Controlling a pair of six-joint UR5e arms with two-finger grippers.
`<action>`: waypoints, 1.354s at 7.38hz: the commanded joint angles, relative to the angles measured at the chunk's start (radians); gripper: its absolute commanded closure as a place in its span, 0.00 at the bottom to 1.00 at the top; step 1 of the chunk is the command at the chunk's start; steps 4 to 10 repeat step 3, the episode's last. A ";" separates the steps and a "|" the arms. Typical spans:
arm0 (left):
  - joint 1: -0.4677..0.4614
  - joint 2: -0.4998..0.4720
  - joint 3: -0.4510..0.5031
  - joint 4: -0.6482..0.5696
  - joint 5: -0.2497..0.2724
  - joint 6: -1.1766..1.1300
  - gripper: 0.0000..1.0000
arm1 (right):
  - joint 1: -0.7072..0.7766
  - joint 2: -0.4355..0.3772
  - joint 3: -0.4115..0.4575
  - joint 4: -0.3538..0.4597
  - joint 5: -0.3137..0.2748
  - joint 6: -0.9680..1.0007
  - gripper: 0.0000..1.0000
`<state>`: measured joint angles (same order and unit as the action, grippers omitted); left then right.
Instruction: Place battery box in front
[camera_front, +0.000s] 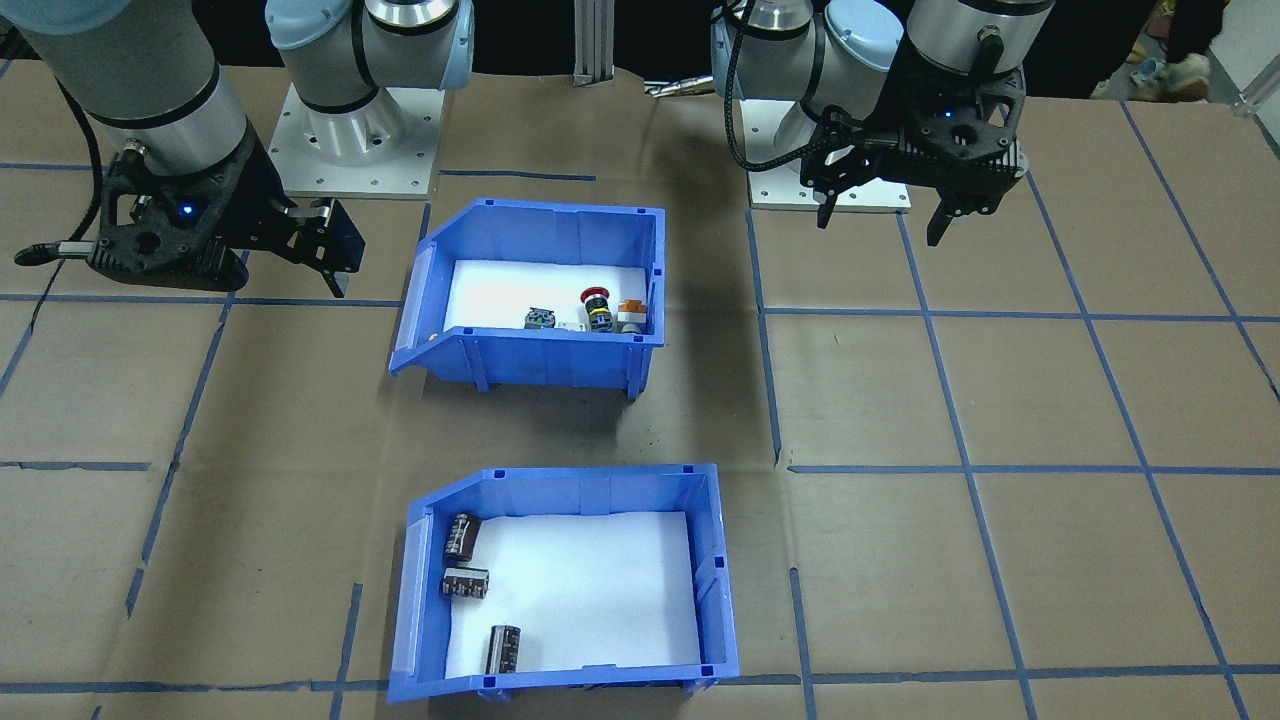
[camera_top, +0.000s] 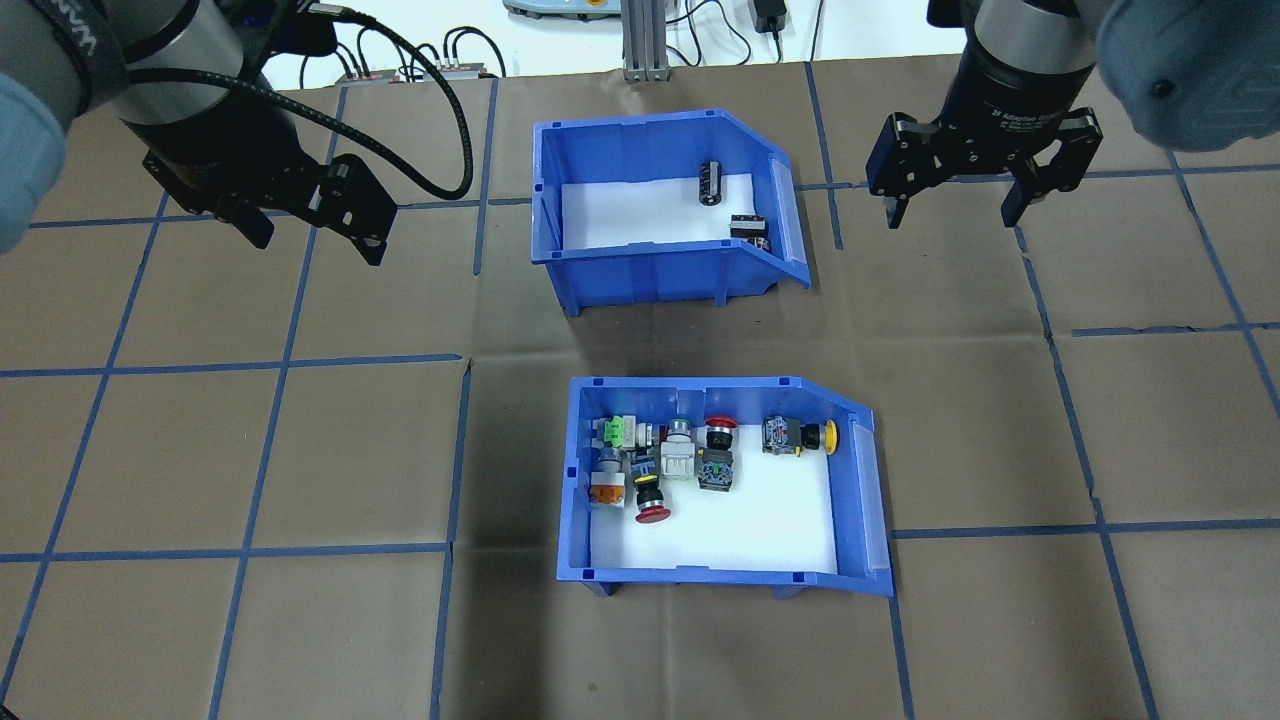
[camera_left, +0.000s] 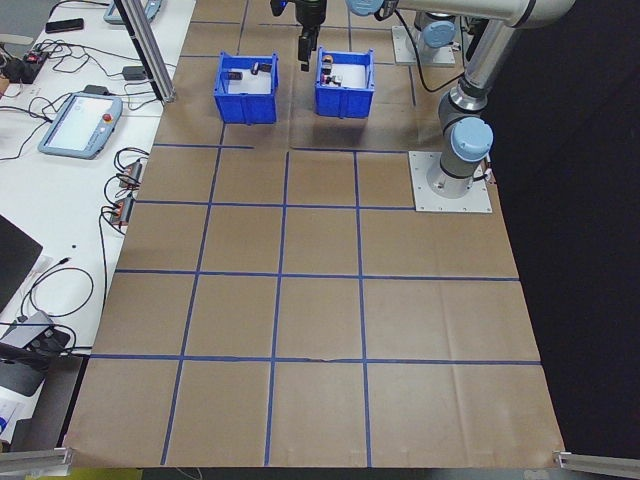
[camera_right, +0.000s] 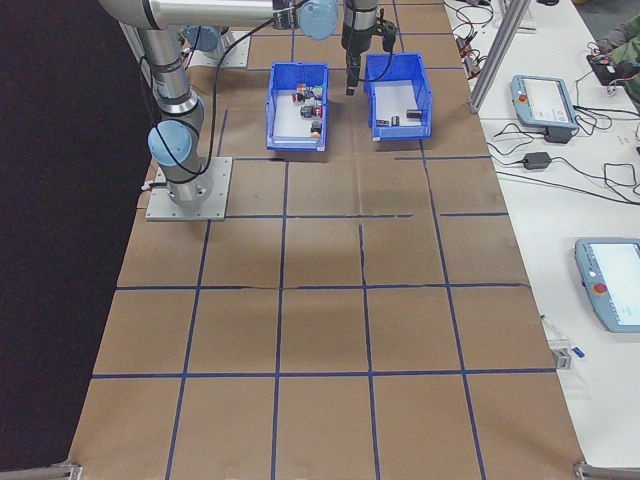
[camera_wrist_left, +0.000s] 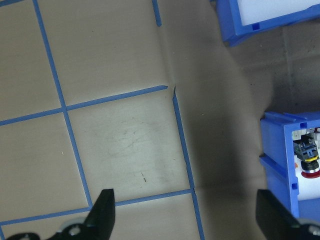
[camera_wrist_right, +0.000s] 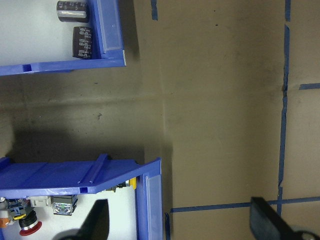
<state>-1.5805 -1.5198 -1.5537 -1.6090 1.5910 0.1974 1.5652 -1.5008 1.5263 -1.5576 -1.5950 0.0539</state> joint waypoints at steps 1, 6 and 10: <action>-0.009 0.004 0.000 -0.014 -0.006 -0.004 0.01 | -0.001 -0.001 0.002 -0.004 -0.005 0.000 0.00; -0.021 0.012 0.001 -0.060 -0.008 -0.004 0.01 | -0.001 -0.001 0.002 -0.004 -0.006 0.000 0.00; -0.021 0.012 0.001 -0.060 -0.008 -0.004 0.01 | -0.001 -0.001 0.002 -0.004 -0.006 0.000 0.00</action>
